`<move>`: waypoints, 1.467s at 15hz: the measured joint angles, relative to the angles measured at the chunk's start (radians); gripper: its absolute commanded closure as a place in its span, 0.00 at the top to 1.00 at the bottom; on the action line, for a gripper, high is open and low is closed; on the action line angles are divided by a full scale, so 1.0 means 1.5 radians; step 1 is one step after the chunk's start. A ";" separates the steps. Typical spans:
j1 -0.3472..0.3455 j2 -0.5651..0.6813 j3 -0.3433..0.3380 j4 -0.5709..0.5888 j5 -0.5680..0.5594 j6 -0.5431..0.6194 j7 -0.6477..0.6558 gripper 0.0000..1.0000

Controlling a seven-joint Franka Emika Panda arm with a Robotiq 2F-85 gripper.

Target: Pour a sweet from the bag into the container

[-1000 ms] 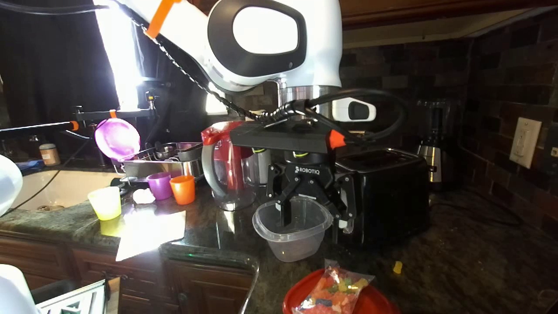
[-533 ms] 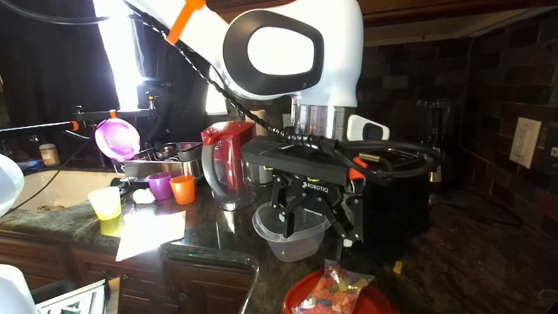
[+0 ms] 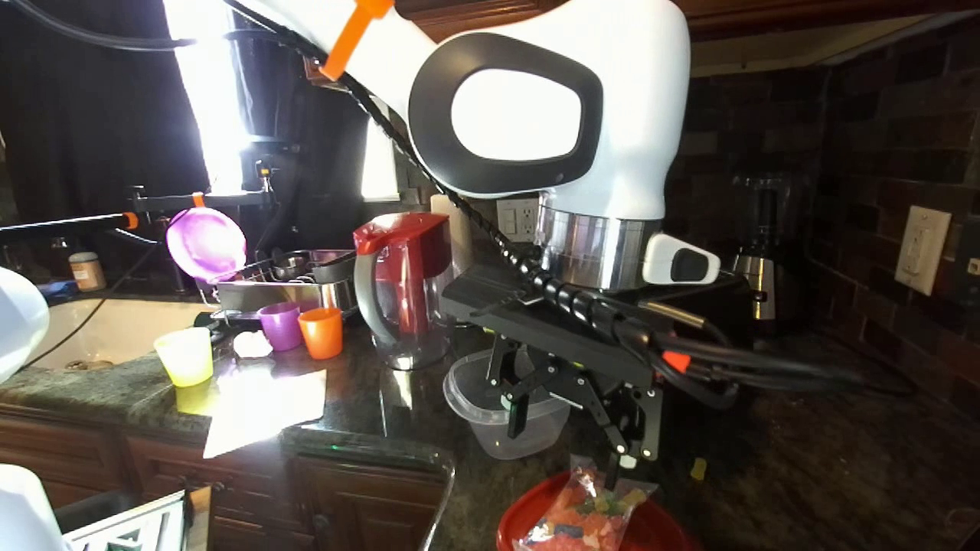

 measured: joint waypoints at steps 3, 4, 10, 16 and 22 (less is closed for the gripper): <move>-0.009 0.010 -0.001 0.003 0.008 0.002 -0.018 1.00; -0.012 0.013 -0.001 0.003 0.010 0.005 -0.022 1.00; -0.023 0.033 -0.001 0.003 0.018 0.034 -0.032 1.00; -0.030 0.064 -0.001 0.004 0.072 0.071 -0.052 1.00; -0.034 0.100 0.001 0.021 0.125 0.089 -0.067 0.99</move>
